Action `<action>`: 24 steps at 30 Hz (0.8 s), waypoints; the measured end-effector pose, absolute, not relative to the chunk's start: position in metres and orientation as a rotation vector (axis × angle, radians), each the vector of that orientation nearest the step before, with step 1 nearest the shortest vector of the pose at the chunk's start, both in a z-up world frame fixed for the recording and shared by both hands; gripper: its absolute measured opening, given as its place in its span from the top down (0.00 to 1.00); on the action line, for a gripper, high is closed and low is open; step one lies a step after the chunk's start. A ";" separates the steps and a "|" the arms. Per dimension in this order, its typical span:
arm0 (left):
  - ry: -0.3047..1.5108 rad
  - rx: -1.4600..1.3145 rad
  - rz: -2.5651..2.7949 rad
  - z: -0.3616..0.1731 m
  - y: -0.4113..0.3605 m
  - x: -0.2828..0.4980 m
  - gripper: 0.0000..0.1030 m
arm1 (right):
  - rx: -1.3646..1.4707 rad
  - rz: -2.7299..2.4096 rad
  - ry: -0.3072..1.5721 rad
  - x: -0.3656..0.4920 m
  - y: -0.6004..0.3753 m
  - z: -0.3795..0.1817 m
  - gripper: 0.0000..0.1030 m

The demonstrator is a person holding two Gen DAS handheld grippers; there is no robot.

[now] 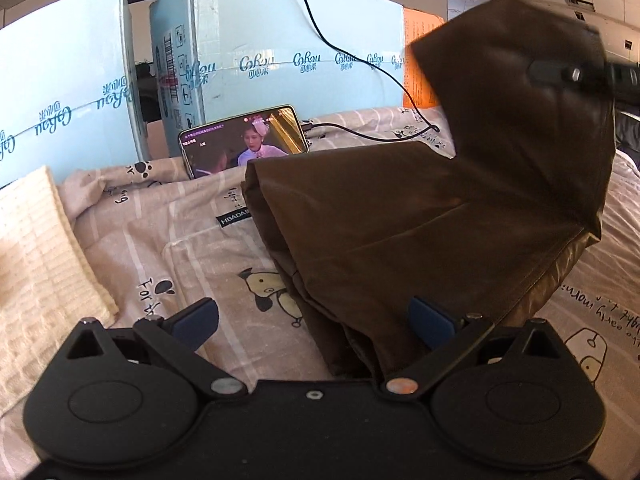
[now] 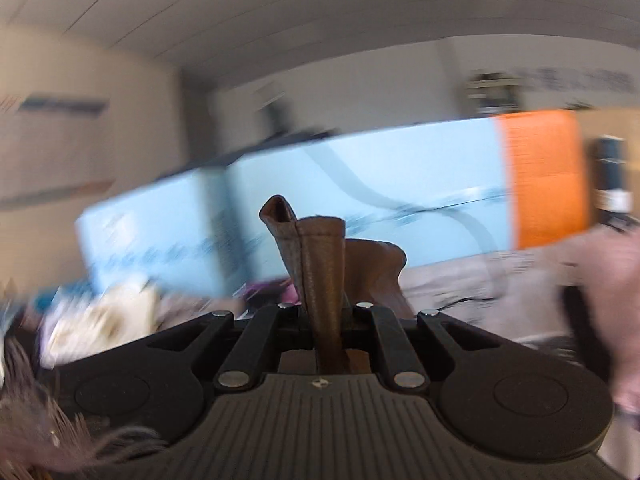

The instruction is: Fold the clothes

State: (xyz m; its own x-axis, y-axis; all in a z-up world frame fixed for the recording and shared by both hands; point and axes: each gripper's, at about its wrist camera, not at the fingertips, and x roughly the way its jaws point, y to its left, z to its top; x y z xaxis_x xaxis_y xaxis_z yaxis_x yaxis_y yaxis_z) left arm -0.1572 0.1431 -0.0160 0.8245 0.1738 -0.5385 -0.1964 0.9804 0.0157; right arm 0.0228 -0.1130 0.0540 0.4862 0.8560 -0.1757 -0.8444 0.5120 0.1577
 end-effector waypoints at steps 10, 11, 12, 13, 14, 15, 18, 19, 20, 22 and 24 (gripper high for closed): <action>0.505 -0.190 0.231 -0.013 0.167 -0.166 0.00 | -0.205 1.255 0.367 -0.015 -0.064 0.009 0.61; 0.491 -0.198 0.251 -0.012 0.168 -0.168 0.00 | -0.206 1.270 0.378 -0.017 -0.064 0.006 0.47; 0.473 -0.206 0.269 -0.010 0.170 -0.170 0.00 | -0.208 1.292 0.388 -0.020 -0.065 0.004 0.41; 0.451 -0.219 0.282 -0.008 0.171 -0.173 0.00 | -0.212 1.336 0.398 -0.023 -0.066 0.004 0.28; 0.429 -0.234 0.293 -0.005 0.171 -0.175 0.00 | -0.217 1.391 0.412 -0.025 -0.066 0.003 0.18; 0.405 -0.253 0.300 -0.002 0.172 -0.178 0.00 | -0.218 1.446 0.427 -0.025 -0.067 0.002 0.18; 0.333 -0.327 0.282 0.008 0.169 -0.180 0.00 | -0.180 1.549 0.459 -0.025 -0.074 0.000 0.17; 0.312 -0.345 0.266 0.011 0.167 -0.179 0.00 | -0.156 1.569 0.458 -0.024 -0.078 0.002 0.17; 0.301 -0.355 0.247 0.014 0.164 -0.176 0.00 | -0.128 1.585 0.450 -0.021 -0.083 0.005 0.18; 0.304 -0.352 0.218 0.020 0.156 -0.169 0.00 | -0.076 1.599 0.411 -0.016 -0.095 0.012 0.18; 0.317 -0.355 0.197 0.023 0.150 -0.159 0.00 | -0.035 1.573 0.348 -0.003 -0.109 0.020 0.17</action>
